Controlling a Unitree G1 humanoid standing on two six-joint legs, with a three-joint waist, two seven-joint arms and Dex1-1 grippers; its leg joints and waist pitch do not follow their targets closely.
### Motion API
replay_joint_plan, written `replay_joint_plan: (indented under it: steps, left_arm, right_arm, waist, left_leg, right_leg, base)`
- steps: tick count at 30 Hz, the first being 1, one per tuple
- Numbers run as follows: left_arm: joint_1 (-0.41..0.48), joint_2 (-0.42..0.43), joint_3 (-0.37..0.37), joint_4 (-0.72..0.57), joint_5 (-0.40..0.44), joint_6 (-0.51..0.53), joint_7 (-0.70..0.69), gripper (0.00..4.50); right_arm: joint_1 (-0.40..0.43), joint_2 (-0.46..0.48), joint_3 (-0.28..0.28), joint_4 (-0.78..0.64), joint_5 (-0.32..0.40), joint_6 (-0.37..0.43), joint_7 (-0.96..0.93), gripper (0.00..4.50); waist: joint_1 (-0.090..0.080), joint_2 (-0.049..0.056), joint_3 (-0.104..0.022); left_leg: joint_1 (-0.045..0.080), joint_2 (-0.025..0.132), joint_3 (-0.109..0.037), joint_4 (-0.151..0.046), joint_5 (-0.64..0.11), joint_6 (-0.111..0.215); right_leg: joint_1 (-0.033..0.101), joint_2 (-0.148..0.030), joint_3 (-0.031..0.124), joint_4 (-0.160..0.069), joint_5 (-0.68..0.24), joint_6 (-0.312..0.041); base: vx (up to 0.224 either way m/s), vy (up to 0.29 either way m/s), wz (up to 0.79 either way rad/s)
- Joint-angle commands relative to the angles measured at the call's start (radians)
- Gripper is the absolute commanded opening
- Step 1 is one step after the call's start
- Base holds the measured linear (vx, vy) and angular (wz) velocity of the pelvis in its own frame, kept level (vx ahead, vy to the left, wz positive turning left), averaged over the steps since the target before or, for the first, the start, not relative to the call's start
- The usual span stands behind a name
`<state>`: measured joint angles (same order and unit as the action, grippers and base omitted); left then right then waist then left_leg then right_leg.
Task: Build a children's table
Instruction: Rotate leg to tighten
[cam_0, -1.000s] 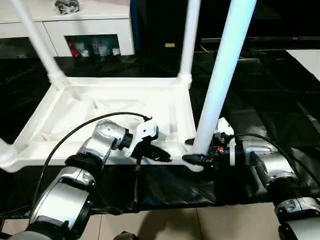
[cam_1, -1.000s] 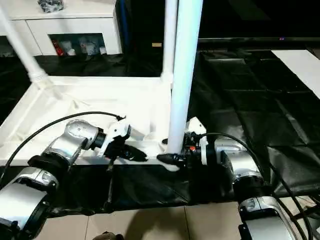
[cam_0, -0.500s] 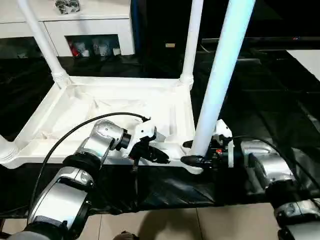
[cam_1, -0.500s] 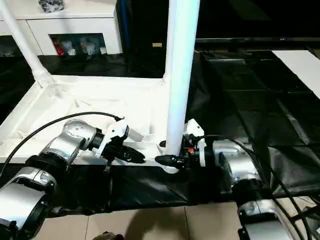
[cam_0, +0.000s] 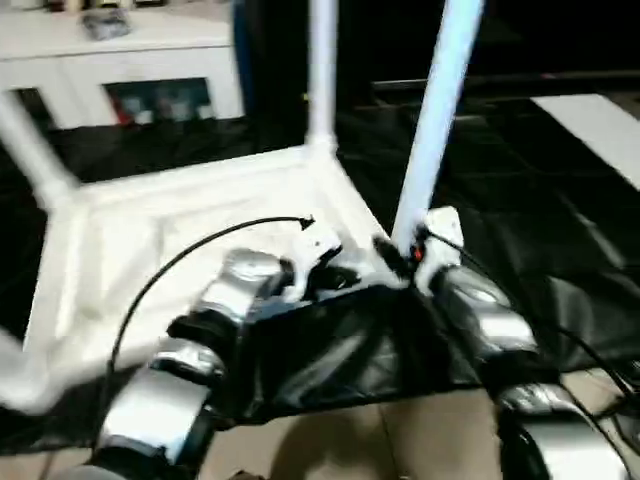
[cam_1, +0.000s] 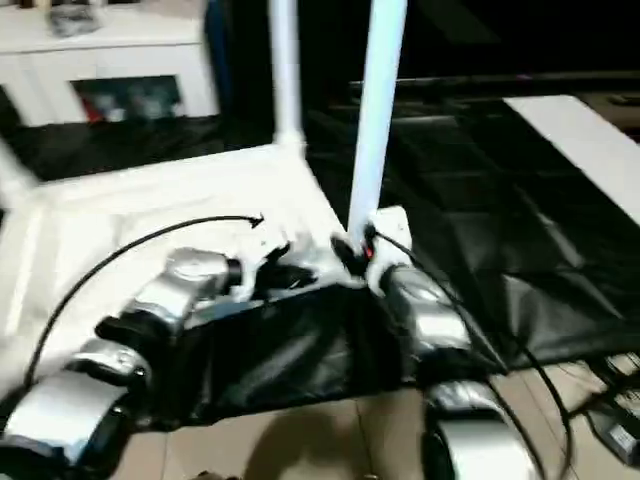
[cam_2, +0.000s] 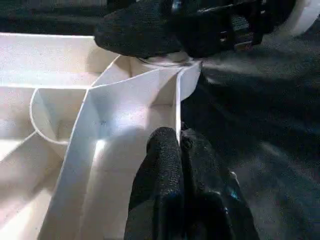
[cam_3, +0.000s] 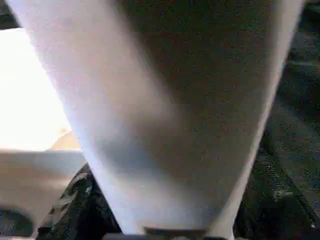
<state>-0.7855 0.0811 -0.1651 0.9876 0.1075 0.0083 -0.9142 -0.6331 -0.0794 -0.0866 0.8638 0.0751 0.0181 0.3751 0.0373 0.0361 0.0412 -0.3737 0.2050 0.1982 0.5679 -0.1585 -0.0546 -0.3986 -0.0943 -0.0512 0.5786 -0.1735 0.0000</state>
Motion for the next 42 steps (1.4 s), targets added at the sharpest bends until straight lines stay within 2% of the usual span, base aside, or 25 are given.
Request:
replay_joint_plan:
  steps: [1, 4, 5, 9, 10, 12, 14, 17, 18, 21, 23, 25, 26, 29, 31, 35, 37, 42]
  left_arm:
    - [-0.012, -0.105, -0.048, -0.017, -0.008, -0.006, -0.016, 0.0]
    - [-0.015, -0.099, -0.048, -0.017, -0.005, -0.015, -0.026, 0.0]
    - [-0.016, -0.096, -0.047, -0.016, -0.005, -0.018, -0.028, 0.0]
    - [-0.022, -0.07, -0.046, -0.015, -0.007, -0.039, -0.055, 0.0]
    - [-0.021, -0.059, -0.047, -0.018, -0.01, -0.049, -0.078, 0.0]
    - [-0.017, -0.038, -0.05, -0.027, -0.017, -0.06, -0.126, 0.0]
    - [-0.015, -0.025, -0.051, -0.033, -0.021, -0.065, -0.157, 0.0]
    - [-0.013, -0.008, -0.051, -0.038, -0.028, -0.067, -0.194, 0.0]
    - [-0.012, 0.004, -0.052, -0.04, -0.034, -0.072, -0.228, 0.0]
    - [-0.016, 0.044, -0.059, -0.035, -0.037, -0.093, -0.313, 0.0]
    - [-0.02, 0.058, -0.06, -0.03, -0.036, -0.102, -0.342, 0.0]
    - [-0.022, 0.071, -0.059, -0.031, -0.045, -0.098, -0.393, 0.0]
    - [-0.023, 0.077, -0.059, -0.03, -0.046, -0.099, -0.403, 0.0]
    - [-0.026, 0.097, -0.065, -0.024, -0.045, -0.107, -0.435, 0.0]
    - [-0.027, 0.107, -0.069, -0.021, -0.045, -0.11, -0.457, 0.0]
    - [-0.025, 0.122, -0.073, -0.017, -0.05, -0.114, -0.497, 0.0]
    - [-0.024, 0.134, -0.076, -0.016, -0.045, -0.118, -0.516, 0.0]
    - [-0.026, 0.145, -0.072, -0.007, -0.045, -0.125, -0.531, 0.0]
  right_arm:
    - [-0.017, 0.093, 0.041, 0.089, -0.006, 0.02, -0.034, 3.03]
    - [-0.032, 0.093, 0.025, 0.092, -0.005, -0.001, -0.031, 3.39]
    - [-0.032, 0.09, 0.025, 0.092, -0.005, -0.003, -0.027, 3.39]
    - [-0.016, 0.055, 0.044, 0.082, -0.007, -0.033, 0.06, 3.78]
    - [-0.008, 0.04, 0.052, 0.078, -0.008, -0.045, 0.102, 3.88]
    - [0.006, 0.007, 0.061, 0.076, -0.006, -0.062, 0.182, 3.92]
    - [0.013, -0.01, 0.056, 0.069, 0.006, -0.065, 0.226, 3.92]
    - [0.019, -0.03, 0.044, 0.06, 0.029, -0.059, 0.287, 3.92]
    - [0.03, -0.047, 0.057, 0.044, 0.034, -0.057, 0.355, 3.92]
    - [0.068, -0.109, 0.109, -0.018, 0.049, -0.044, 0.58, 3.92]
    - [0.079, -0.133, 0.129, -0.042, 0.057, -0.03, 0.665, 3.92]
    - [0.086, -0.155, 0.146, -0.063, 0.07, -0.004, 0.75, 3.92]
    - [0.089, -0.164, 0.155, -0.072, 0.074, 0.007, 0.786, 3.64]
    - [0.096, -0.197, 0.193, -0.092, 0.075, 0.044, 0.899, 3.52]
    - [0.1, -0.212, 0.216, -0.102, 0.07, 0.06, 0.946, 3.24]
    - [0.104, -0.227, 0.238, -0.117, 0.063, 0.082, 0.991, 3.06]
    - [0.104, -0.228, 0.24, -0.124, 0.063, 0.088, 0.998, 2.79]
    - [0.112, -0.23, 0.247, -0.153, 0.074, 0.113, 1.015, 2.65]
  waist:
    - [-0.004, 0.005, -0.051]
    - [-0.009, 0.006, -0.053]
    - [-0.009, 0.007, -0.053]
    - [-0.007, 0.009, -0.055]
    - [-0.005, 0.001, -0.055]
    - [0.001, -0.002, -0.056]
    - [0.008, -0.002, -0.059]
    - [0.016, -0.001, -0.065]
    - [0.018, 0.001, -0.065]
    - [0.03, -0.003, -0.065]
    - [0.036, 0.0, -0.064]
    - [0.043, 0.001, -0.061]
    - [0.046, -0.001, -0.061]
    - [0.053, -0.001, -0.061]
    - [0.055, -0.002, -0.06]
    - [0.058, -0.005, -0.061]
    - [0.059, -0.004, -0.061]
    - [0.058, -0.005, -0.063]
  left_leg:
    - [0.019, 0.016, -0.024, -0.077, -0.431, -0.02]
    - [0.018, 0.014, -0.021, -0.076, -0.437, -0.004]
    - [0.018, 0.014, -0.021, -0.076, -0.432, 0.0]
    - [0.018, 0.016, -0.017, -0.075, -0.41, 0.013]
    - [0.018, 0.016, -0.016, -0.073, -0.402, 0.021]
    - [0.014, 0.018, -0.012, -0.07, -0.368, 0.038]
    - [0.011, 0.02, -0.011, -0.067, -0.326, 0.05]
    - [0.008, 0.022, -0.006, -0.059, -0.25, 0.077]
    - [0.008, 0.023, -0.005, -0.058, -0.231, 0.086]
    - [0.01, 0.023, -0.003, -0.054, -0.232, 0.113]
    - [0.013, 0.028, -0.003, -0.055, -0.237, 0.113]
    - [0.015, 0.03, -0.004, -0.059, -0.264, 0.095]
    - [0.016, 0.031, -0.005, -0.06, -0.273, 0.087]
    - [0.019, 0.032, -0.005, -0.062, -0.286, 0.074]
    - [0.017, 0.032, -0.006, -0.063, -0.287, 0.067]
    - [0.016, 0.03, -0.006, -0.061, -0.267, 0.065]
    - [0.015, 0.031, -0.006, -0.061, -0.264, 0.066]
    - [0.014, 0.031, -0.007, -0.061, -0.253, 0.064]
  right_leg:
    - [0.026, -0.047, 0.019, -0.093, -0.453, -0.152]
    - [0.028, -0.042, 0.02, -0.089, -0.4, -0.173]
    - [0.028, -0.042, 0.021, -0.088, -0.39, -0.176]
    - [0.03, -0.041, 0.023, -0.083, -0.333, -0.201]
    - [0.031, -0.041, 0.023, -0.082, -0.327, -0.205]
    - [0.035, -0.043, 0.024, -0.079, -0.298, -0.215]
    - [0.039, -0.044, 0.024, -0.073, -0.26, -0.225]
    - [0.045, -0.041, 0.021, -0.056, -0.132, -0.265]
    - [0.044, -0.041, 0.021, -0.053, -0.096, -0.278]
    - [0.048, -0.041, 0.019, -0.053, -0.083, -0.285]
    - [0.043, -0.042, 0.019, -0.054, -0.093, -0.292]
    - [0.042, -0.043, 0.017, -0.056, -0.14, -0.29]
    - [0.043, -0.044, 0.017, -0.057, -0.16, -0.283]
    - [0.04, -0.045, 0.018, -0.058, -0.178, -0.28]
    - [0.041, -0.048, 0.019, -0.058, -0.182, -0.278]
    - [0.042, -0.05, 0.018, -0.057, -0.184, -0.271]
    - [0.041, -0.051, 0.018, -0.058, -0.188, -0.27]
    - [0.042, -0.05, 0.017, -0.054, -0.175, -0.271]
  base:
    - [0.0, 0.0, 0.0]
    - [0.0, 0.0, 0.0]
    - [0.0, 0.0, 0.0]
    - [0.0, 0.0, 0.0]
    - [0.0, 0.0, 0.0]
    - [0.0, 0.0, 0.0]
    - [0.0, 0.0, 0.0]
    - [0.0, 0.0, 0.0]
    - [0.0, 0.0, 0.0]
    - [0.0, 0.0, 0.0]
    - [0.0, 0.0, 0.0]
    - [0.0, 0.0, 0.0]
    - [0.0, 0.0, 0.0]
    - [0.0, 0.0, 0.0]
    - [0.0, 0.0, 0.0]
    - [0.0, 0.0, 0.0]
    - [0.0, 0.0, 0.0]
    - [0.0, 0.0, 0.0]
